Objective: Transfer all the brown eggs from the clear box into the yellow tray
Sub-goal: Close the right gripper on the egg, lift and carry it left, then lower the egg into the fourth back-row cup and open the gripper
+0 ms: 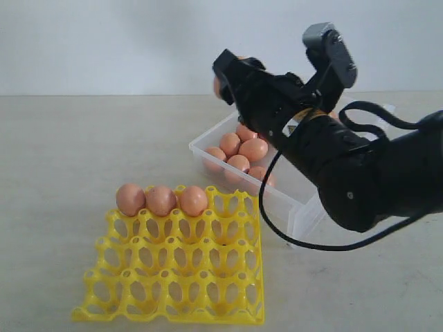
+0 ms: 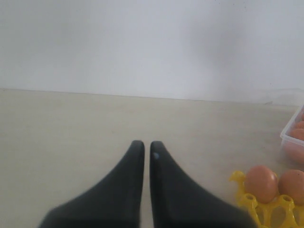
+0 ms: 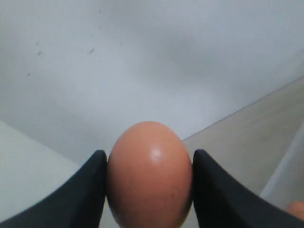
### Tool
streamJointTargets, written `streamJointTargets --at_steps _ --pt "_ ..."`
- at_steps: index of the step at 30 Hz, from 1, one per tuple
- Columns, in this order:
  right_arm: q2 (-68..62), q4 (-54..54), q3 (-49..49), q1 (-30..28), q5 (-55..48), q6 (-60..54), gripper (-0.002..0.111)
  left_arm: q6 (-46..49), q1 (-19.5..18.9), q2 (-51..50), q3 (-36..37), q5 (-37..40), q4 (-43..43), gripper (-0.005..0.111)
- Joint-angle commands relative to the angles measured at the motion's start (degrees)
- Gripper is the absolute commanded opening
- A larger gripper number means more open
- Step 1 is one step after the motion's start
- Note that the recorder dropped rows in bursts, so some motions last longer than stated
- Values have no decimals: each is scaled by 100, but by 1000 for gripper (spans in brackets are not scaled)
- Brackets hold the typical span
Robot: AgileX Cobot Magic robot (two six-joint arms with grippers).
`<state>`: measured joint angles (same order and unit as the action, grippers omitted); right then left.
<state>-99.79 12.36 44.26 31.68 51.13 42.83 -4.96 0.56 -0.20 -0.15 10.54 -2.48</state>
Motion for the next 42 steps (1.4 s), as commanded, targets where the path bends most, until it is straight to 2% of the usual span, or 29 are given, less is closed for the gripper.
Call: streamJointTargets --at_steps 1,4,9,15,23,42 --pt "-509 -3214 352 -501 553 1960 0 3 -32 20 15 -26 5 4" --pt "-609 -4705 572 -948 466 2507 0 3 -32 20 15 -26 5 4" --pt "-599 -6291 649 -1567 11 2650 0 3 -32 20 15 -26 5 4" --pt "-599 -8399 649 -1601 -638 2764 0 3 -32 20 15 -26 5 4" --pt "-599 -8424 652 -1570 -1835 2341 0 3 -32 20 15 -26 5 4" --pt "-958 -8223 867 -1570 -1636 1999 0 3 -32 20 15 -26 5 4"
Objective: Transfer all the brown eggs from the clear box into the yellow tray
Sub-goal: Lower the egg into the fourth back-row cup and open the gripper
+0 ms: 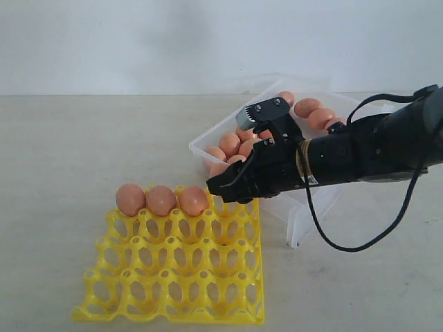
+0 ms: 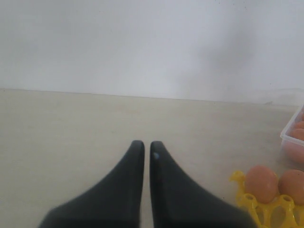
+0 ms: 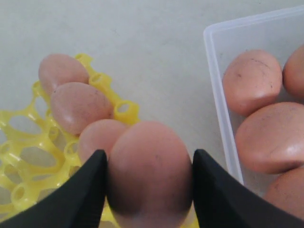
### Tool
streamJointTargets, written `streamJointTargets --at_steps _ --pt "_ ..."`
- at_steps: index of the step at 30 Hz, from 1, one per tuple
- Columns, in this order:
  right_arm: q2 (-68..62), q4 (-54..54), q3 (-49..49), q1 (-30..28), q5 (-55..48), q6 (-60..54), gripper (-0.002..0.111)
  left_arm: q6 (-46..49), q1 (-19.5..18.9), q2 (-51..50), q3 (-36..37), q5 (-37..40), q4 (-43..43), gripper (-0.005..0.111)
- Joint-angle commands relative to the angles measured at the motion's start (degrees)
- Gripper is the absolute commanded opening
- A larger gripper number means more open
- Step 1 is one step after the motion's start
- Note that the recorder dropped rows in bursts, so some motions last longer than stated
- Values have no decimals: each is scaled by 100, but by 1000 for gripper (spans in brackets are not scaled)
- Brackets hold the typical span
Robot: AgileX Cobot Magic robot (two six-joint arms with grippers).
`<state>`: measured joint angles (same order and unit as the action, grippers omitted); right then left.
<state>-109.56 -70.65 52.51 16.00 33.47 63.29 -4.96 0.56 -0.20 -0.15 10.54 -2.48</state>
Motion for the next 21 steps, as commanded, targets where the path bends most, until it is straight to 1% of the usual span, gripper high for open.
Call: streamJointTargets --at_steps 1,17,18,19,21 --pt "19 78 42 -2 130 -48 0 3 -32 20 15 -26 5 4" --pt "-267 92 42 -2 348 -214 1 3 -32 20 15 -26 5 4" --pt "-267 92 42 -2 348 -214 2 3 -32 20 15 -26 5 4" --pt "-267 92 42 -2 352 -214 7 3 -32 20 15 -26 5 4" --pt "-267 92 42 -2 352 -214 19 3 -32 20 15 -26 5 4"
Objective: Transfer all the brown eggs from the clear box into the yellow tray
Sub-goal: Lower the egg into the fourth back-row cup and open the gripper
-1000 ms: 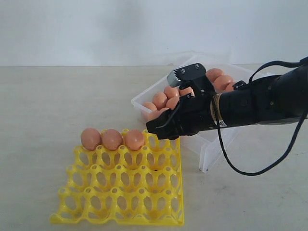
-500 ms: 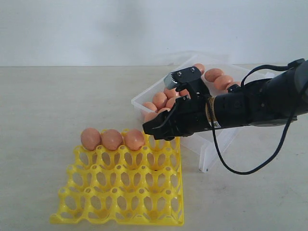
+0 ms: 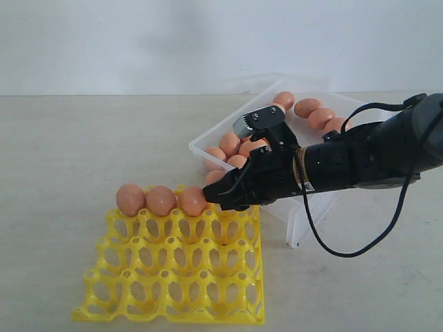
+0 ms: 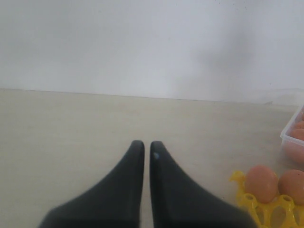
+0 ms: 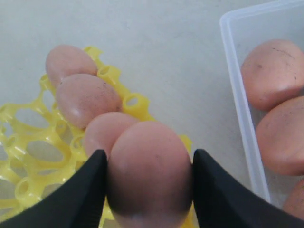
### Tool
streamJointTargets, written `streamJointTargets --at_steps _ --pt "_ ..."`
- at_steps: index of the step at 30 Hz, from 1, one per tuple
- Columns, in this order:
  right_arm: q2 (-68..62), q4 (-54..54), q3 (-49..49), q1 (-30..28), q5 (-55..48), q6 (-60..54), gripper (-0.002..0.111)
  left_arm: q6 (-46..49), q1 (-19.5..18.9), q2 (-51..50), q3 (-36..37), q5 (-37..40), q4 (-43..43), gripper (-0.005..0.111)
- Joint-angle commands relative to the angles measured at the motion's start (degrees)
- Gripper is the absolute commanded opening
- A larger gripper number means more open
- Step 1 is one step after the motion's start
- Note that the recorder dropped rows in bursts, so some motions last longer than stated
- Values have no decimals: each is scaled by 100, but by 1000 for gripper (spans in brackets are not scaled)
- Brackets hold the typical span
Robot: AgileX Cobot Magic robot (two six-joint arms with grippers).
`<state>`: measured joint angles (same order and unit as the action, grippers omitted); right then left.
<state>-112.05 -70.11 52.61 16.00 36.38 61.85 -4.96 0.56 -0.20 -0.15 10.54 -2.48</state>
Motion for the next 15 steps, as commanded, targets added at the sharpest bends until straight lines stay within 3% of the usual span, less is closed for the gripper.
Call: streamJointTargets --at_steps 1,3,6,15 --pt "-18 38 32 -2 71 -70 26 3 -32 20 15 -26 5 4" --pt "-18 38 32 -2 86 -70 39 3 -32 20 15 -26 5 4" --pt "-18 38 32 -2 184 -70 49 3 -32 20 15 -26 5 4" --pt "113 67 67 -2 377 -70 49 3 -32 20 15 -26 5 4"
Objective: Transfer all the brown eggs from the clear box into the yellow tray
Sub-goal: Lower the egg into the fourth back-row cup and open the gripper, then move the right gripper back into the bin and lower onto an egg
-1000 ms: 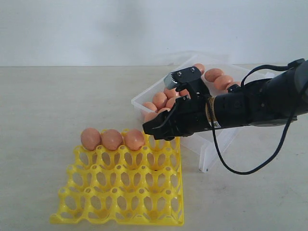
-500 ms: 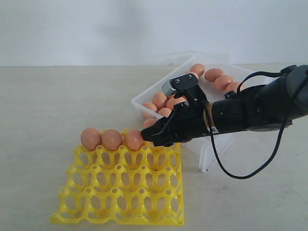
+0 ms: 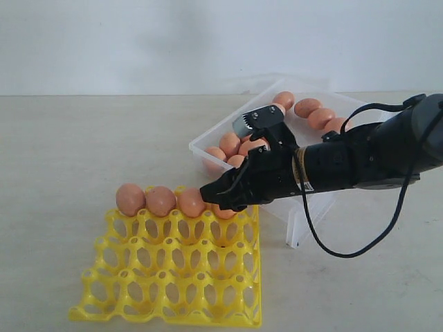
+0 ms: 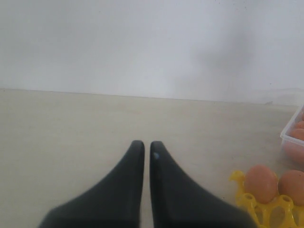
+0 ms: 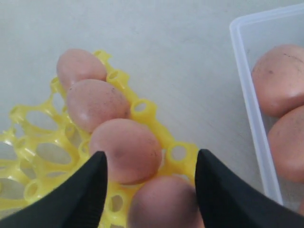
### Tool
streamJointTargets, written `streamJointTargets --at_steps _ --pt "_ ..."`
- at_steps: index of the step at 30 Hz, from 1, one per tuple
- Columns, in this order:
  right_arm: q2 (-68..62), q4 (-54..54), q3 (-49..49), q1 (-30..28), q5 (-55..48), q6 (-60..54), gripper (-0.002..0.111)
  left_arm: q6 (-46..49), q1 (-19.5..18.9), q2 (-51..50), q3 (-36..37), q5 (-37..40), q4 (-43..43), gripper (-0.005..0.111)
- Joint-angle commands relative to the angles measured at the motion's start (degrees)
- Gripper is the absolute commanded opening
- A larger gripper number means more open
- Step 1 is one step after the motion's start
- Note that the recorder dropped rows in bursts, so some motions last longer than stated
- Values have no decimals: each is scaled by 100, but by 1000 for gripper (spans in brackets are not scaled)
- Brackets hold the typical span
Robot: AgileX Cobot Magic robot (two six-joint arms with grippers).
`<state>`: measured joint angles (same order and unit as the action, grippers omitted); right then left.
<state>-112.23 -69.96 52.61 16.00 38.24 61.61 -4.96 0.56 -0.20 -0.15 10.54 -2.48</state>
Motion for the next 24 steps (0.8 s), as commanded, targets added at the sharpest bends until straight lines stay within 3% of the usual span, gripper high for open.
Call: streamJointTargets --at_steps 1,5,9,10,11,12,13,15,16,19,24 --pt "245 104 111 -2 192 -60 49 3 -32 20 15 -26 5 4" --pt "1054 127 501 -13 -338 -42 49 3 -32 20 15 -26 5 4" --pt "1866 130 911 -13 -2475 358 49 3 -32 20 15 -26 5 4" --pt "2066 130 1088 -13 -3922 473 49 3 -32 20 15 -26 5 4" --pt "2104 130 1174 -13 -4646 433 49 3 -32 20 15 -26 5 4" --pt "2103 472 1345 -13 -5896 -15 48 3 -32 20 15 -26 5 4" --pt "2089 871 1421 -13 -6246 -681 47 3 -32 20 15 -26 5 4" --pt "1815 4133 2014 -13 -7784 -4491 35 3 -32 20 15 -26 5 4" --pt "1680 4686 2220 -13 -8178 -5041 32 3 -32 20 15 -26 5 4" --pt "881 5916 3328 -13 -9121 -5872 30 3 -32 20 15 -26 5 4" --pt "-523 6422 4927 -13 -10200 -6161 33 3 -32 20 15 -26 5 4"
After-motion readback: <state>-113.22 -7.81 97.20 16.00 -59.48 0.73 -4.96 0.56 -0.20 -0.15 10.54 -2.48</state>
